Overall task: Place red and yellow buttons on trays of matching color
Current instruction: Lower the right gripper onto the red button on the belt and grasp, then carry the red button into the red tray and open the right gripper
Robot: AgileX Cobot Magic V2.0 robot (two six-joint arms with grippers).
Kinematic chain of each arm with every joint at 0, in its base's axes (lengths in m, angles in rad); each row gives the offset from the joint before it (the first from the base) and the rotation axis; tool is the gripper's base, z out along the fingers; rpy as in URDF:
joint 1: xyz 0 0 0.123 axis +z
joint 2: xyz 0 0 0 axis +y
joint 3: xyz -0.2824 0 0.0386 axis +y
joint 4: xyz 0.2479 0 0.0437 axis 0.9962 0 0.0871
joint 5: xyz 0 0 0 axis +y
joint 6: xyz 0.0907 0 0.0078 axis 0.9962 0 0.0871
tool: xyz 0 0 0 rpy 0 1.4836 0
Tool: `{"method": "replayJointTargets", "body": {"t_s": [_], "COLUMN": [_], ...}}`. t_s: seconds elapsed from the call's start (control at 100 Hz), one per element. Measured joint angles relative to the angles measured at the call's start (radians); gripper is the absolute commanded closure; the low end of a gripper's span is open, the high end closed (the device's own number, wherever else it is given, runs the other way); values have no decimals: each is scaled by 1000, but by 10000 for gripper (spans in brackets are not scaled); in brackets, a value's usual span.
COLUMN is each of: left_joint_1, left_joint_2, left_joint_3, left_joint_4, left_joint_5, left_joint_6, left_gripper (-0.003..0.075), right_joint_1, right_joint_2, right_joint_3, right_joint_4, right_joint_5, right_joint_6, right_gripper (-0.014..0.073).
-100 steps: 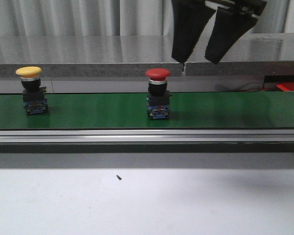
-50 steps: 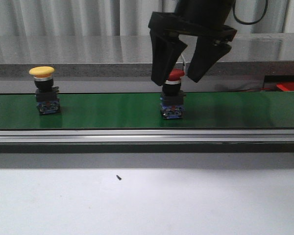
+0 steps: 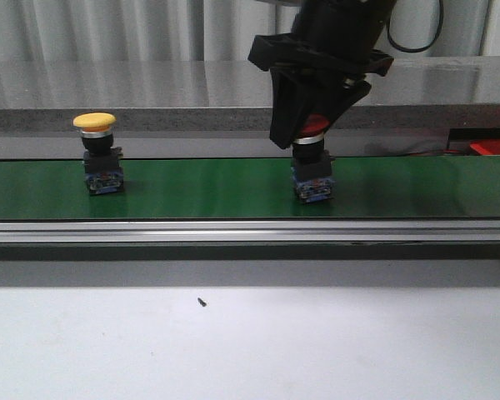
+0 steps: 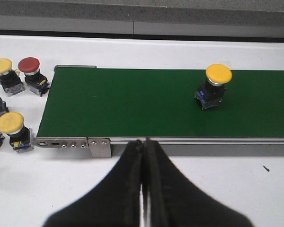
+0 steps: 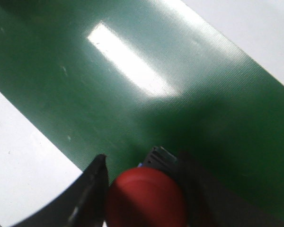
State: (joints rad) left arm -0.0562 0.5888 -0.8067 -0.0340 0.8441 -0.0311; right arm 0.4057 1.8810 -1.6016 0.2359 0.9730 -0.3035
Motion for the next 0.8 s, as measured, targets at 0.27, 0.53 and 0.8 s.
{"method": "replayJointTargets", "body": {"t_s": [0.27,0.53,0.8], "left_joint_1": [0,0,0], "left_joint_2": [0,0,0], "left_joint_3": [0,0,0], "left_joint_4": [0,0,0], "left_joint_5": [0,0,0], "left_joint_6": [0,0,0], "left_gripper": [739,739,739], "right_joint_1": [0,-65,-245], "right_joint_2": [0,-49,-103], "right_joint_3": [0,0,0], "right_joint_4": [0,0,2], "right_joint_5": [2,9,28], "right_joint_6": [-3,-3,-3], "right_gripper": [358,358,358]}}
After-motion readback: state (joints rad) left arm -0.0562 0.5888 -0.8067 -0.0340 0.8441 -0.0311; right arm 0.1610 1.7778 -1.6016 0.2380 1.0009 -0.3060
